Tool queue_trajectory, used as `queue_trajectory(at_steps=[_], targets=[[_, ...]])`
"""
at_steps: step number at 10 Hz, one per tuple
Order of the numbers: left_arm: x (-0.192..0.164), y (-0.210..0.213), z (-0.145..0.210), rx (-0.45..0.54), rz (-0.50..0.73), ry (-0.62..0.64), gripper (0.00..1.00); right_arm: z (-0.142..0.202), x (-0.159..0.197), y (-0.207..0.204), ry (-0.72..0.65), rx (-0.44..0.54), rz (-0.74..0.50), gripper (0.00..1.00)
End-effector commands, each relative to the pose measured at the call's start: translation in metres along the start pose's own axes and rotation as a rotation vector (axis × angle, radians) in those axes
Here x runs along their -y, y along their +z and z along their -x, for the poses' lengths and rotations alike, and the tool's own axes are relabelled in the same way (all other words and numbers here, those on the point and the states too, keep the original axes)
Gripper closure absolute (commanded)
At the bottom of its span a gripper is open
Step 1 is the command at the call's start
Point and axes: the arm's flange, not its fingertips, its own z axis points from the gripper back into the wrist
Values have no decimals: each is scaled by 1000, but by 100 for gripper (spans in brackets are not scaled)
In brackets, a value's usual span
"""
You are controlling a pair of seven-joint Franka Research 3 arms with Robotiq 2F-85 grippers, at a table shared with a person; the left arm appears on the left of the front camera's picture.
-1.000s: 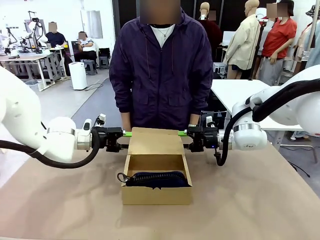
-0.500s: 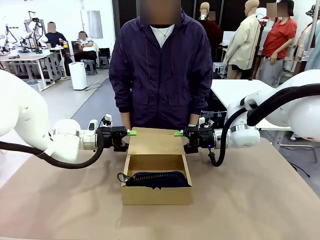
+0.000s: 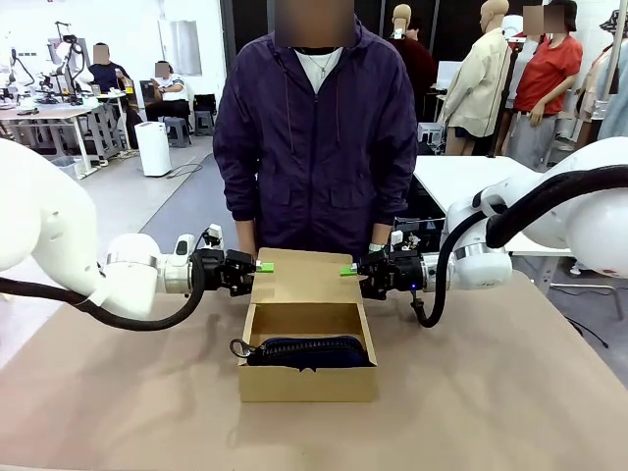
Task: Pack the items into the box.
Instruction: Close the Mailer Box.
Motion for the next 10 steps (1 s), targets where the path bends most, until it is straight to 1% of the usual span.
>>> queue_trajectory(at_steps=[1,4,7,8,9,10], targets=[[1,1,-5,-20,4,-2,92,-8,-7,1,-4,1,-12,78],[5,-3,-3,-39,-8,-27,92,-7,-9,1,30,-10,-13,78],[29,-3,0,-51,-44,-126,92,-2,-17,5,117,-9,-40,78],[35,-3,-1,-53,-50,-160,92,1,-19,6,155,-27,-66,78],[43,-2,1,-46,-47,-222,92,4,-23,9,203,-26,-77,78],[55,1,6,-28,-43,-324,92,9,-28,11,278,-15,-68,78]])
